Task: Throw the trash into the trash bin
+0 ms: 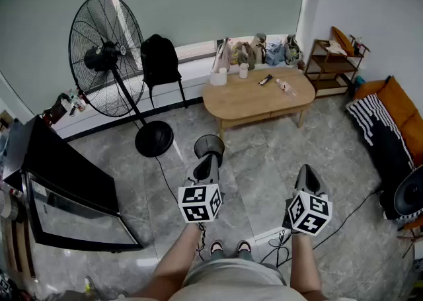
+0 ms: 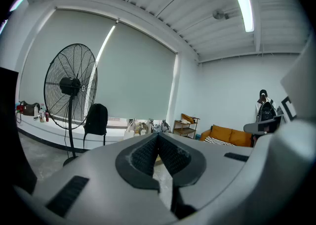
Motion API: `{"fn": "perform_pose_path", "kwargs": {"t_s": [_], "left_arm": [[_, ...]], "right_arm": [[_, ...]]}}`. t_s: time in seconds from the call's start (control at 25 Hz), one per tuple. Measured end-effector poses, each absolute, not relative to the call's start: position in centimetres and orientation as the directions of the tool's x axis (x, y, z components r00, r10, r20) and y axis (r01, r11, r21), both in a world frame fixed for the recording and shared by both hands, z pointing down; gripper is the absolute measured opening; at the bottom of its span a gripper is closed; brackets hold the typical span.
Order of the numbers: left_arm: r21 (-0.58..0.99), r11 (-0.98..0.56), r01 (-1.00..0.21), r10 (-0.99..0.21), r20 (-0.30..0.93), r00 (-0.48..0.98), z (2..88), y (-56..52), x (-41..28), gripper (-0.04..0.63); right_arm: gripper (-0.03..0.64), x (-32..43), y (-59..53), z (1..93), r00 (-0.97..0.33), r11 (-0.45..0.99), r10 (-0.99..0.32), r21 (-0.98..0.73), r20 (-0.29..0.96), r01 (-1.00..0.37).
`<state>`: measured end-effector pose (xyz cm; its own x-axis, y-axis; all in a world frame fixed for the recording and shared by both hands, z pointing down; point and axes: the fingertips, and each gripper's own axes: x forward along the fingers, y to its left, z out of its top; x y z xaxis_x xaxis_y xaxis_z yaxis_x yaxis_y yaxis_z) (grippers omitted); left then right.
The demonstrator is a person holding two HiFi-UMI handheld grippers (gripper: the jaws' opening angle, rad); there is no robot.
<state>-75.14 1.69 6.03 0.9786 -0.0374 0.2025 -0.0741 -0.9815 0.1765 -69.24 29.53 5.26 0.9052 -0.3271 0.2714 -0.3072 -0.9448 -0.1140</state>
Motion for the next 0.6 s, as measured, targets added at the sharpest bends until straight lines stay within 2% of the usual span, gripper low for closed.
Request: {"fn": "perform_pose_path", "kwargs": {"t_s": [0.6], "left_arm": [[0.159,-0.986,-0.057,-0.022,0.213,0.977,6.36,2.13,-74.84,0.010]], "right_arm": [[0.006,-68.52,29.78,5.72,0.919,-0.948,-0.307,-0.163,0.247,-0.274]]}}
